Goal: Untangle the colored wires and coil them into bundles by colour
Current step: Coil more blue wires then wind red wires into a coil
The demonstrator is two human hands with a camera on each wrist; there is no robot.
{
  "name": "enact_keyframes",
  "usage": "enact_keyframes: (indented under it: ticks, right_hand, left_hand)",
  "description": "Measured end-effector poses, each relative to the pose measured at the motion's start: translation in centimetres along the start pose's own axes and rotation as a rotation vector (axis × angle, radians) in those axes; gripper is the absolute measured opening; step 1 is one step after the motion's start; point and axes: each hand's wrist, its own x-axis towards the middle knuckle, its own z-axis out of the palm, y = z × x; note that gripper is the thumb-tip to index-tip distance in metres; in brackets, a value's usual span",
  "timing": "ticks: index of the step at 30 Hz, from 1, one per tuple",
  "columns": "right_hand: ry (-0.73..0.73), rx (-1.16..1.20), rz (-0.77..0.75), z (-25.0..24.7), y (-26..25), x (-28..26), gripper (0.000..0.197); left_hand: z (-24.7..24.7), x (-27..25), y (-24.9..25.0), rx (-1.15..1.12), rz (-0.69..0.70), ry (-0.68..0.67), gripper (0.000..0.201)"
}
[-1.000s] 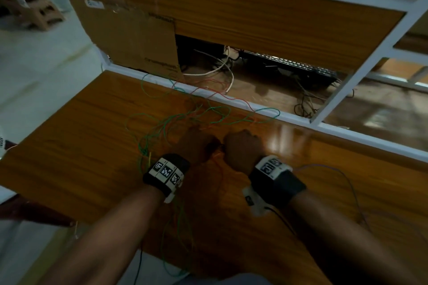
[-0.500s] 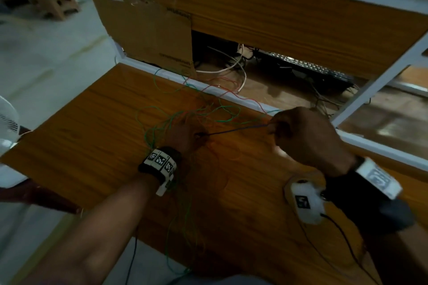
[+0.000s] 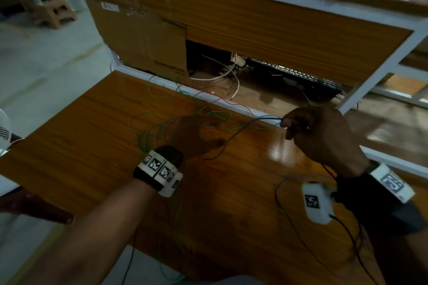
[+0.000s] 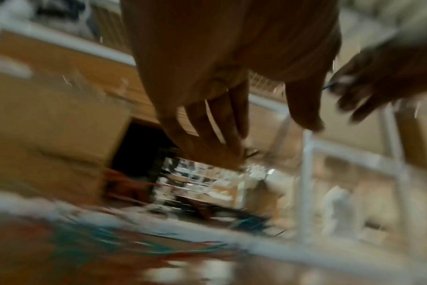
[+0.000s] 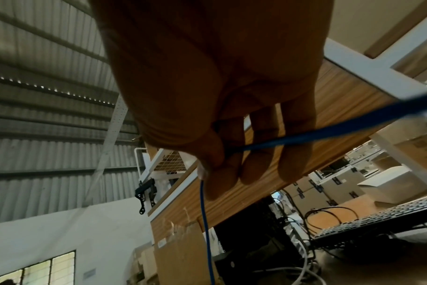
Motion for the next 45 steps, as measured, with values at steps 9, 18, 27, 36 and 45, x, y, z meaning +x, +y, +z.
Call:
enact_keyframes:
  ticks: [9, 18, 27, 36, 45]
  right_hand:
    - [0.128, 0.189, 0.105, -6.2, 2.3, -1.6, 0.026]
    - [0.149, 0.066, 0.164, -8.2, 8.9, -4.2, 0.033]
    - [-0.087, 0.102, -0.060, -7.2, 7.2, -6.1, 0.019]
    - [-0.071, 0.269, -0.064, -10.8, 12.4, -14.3, 0.015]
    - [0.235, 0.150, 0.286, -15.4, 18.5, -27.5, 0.053]
  left_hand:
    - [2.3, -0.8, -0.5, -0.399, -0.051, -0.071, 0.010]
    - [-0.9, -3.0, -0.4, -0.335, -0.161, 0.106, 0.007]
    - [2.0, -1.5, 14.9, -0.698, 0.062, -0.308, 0.020]
    - [9.4, -6.9, 23.4, -1.033, 0.035, -0.588, 0.030]
    - [14.4, -12.5, 34.7, -1.097, -0.074, -0.347, 0.008]
